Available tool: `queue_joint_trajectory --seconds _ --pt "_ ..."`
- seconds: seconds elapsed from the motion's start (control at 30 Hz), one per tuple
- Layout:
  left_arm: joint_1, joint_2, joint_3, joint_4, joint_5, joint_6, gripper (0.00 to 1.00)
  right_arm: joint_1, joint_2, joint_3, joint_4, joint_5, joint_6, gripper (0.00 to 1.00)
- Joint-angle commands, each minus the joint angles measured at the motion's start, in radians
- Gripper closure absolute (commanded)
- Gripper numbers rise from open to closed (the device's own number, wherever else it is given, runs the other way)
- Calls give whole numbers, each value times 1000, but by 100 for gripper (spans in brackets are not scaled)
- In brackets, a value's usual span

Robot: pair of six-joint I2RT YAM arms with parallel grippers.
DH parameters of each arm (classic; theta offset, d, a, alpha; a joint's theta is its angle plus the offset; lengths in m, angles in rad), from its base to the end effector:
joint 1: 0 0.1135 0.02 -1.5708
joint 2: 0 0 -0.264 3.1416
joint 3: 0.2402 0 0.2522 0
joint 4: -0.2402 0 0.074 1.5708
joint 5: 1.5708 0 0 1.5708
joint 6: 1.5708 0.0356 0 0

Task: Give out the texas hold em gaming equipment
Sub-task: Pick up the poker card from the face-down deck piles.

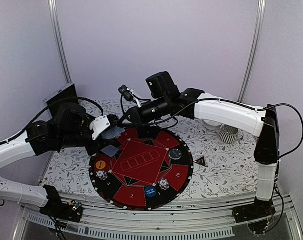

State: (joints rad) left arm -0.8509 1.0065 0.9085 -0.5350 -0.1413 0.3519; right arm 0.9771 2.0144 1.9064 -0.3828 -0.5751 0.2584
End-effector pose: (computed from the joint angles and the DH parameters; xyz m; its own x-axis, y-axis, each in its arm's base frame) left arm 0.1465 -0.1595 0.3077 -0.1353 0.6719 -0.7281 0.7629 0.5396 0.3561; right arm 0.2496 0.4045 0.3362 -0.5012 -0.3593 -0.7872 -0.8645 0.1693 0.4732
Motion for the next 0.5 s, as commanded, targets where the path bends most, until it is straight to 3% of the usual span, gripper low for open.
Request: queue_joint_trajectory --seconds 0.0,0.47 --pt "-9 -3 -10 42 2 7 55 2 -46 29 -15 -9 -13 98" --pt "-8 -2 -19 68 15 -14 55 1 -79 14 -9 -42 -16 98"
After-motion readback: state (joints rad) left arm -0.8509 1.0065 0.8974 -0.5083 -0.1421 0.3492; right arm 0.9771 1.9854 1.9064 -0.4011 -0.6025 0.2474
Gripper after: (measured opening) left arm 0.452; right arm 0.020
